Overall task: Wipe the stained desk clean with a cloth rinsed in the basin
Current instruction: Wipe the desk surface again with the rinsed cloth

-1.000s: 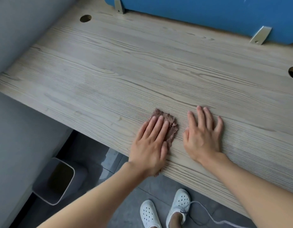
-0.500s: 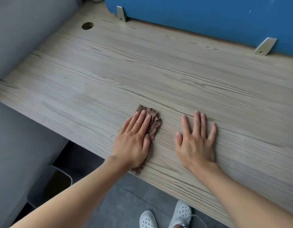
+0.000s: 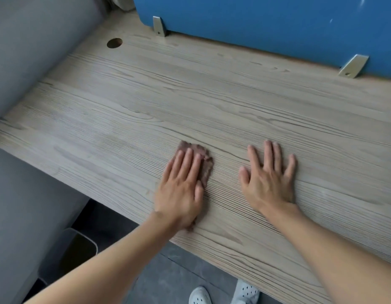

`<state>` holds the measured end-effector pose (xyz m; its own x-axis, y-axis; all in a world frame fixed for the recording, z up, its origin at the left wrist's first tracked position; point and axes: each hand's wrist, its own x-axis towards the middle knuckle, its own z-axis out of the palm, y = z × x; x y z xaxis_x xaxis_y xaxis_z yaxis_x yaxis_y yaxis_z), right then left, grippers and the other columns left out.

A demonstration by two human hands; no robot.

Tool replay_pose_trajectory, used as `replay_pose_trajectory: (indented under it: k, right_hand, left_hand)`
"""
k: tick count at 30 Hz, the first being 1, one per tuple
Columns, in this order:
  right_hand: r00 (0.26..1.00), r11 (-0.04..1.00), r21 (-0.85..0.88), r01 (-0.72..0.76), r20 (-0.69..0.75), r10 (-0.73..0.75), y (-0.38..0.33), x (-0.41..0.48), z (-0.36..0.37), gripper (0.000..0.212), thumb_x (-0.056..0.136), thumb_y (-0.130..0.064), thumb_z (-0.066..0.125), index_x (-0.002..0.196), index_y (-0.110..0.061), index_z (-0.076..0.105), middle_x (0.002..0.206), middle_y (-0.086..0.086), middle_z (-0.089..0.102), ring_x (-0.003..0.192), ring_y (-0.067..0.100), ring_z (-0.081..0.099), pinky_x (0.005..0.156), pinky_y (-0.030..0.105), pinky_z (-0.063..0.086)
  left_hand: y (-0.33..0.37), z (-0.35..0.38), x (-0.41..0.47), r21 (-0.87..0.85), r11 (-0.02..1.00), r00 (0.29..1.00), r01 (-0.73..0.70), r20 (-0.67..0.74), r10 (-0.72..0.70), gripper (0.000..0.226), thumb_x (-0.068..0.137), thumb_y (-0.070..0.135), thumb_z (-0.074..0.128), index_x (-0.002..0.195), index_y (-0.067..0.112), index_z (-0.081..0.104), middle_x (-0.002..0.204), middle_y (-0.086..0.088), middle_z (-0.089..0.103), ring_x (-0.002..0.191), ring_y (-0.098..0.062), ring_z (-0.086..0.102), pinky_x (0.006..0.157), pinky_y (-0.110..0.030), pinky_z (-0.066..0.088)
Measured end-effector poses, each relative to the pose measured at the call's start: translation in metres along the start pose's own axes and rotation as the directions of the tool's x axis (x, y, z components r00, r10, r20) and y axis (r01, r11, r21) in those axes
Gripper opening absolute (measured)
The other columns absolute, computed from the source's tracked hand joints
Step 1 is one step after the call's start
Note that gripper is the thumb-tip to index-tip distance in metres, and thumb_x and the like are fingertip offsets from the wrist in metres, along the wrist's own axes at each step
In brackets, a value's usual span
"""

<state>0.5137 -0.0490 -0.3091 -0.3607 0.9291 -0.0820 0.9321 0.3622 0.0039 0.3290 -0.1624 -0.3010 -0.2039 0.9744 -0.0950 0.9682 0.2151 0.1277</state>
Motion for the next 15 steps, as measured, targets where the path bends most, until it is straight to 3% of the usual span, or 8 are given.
replay_pose_trajectory:
  k: [4,8,10,15]
  right_hand:
    - [1.000,1.000,0.013,0.004,-0.025,-0.003,-0.001,-0.001,-0.002,0.067,0.093,-0.052,0.023,0.154,-0.025,0.035,0.161,0.019,0.027,0.151,0.033,0.020,0.117,0.064,0.011]
    - [1.000,1.000,0.000,0.016,-0.021,-0.016,-0.001,-0.002,-0.001,0.068,0.094,-0.052,0.023,0.154,-0.023,0.035,0.160,0.020,0.028,0.150,0.034,0.022,0.117,0.064,0.011]
    - [0.999,1.000,-0.005,0.019,-0.030,-0.019,-0.001,-0.001,0.000,0.068,0.093,-0.052,0.024,0.154,-0.023,0.037,0.160,0.020,0.029,0.150,0.034,0.022,0.117,0.065,0.011]
    - [1.000,1.000,0.005,0.010,-0.003,-0.010,-0.002,-0.001,-0.001,0.068,0.094,-0.051,0.024,0.154,-0.023,0.036,0.162,0.020,0.025,0.151,0.034,0.018,0.117,0.065,0.009]
  left_hand:
    - [-0.002,0.002,-0.002,-0.022,0.994,0.993,-0.112,0.038,0.112,0.065,0.099,0.042,0.019,0.160,0.025,0.005,0.167,0.001,0.001,0.153,-0.014,-0.011,0.125,-0.040,0.004]
    - [-0.015,-0.006,0.029,-0.047,0.999,1.000,0.007,0.013,-0.006,0.066,0.097,0.044,0.011,0.159,0.028,-0.001,0.167,0.003,-0.007,0.151,-0.010,-0.016,0.124,-0.035,-0.006]
    - [-0.004,-0.005,0.032,-0.028,0.998,0.999,0.051,-0.008,-0.051,0.067,0.096,0.043,0.013,0.160,0.024,0.002,0.166,0.001,-0.005,0.152,-0.013,-0.014,0.125,-0.037,-0.003]
    - [0.011,0.001,0.016,-0.035,0.992,0.992,-0.119,0.026,0.120,0.065,0.099,0.042,0.020,0.160,0.023,0.008,0.167,0.000,0.002,0.153,-0.016,-0.009,0.125,-0.040,0.004]
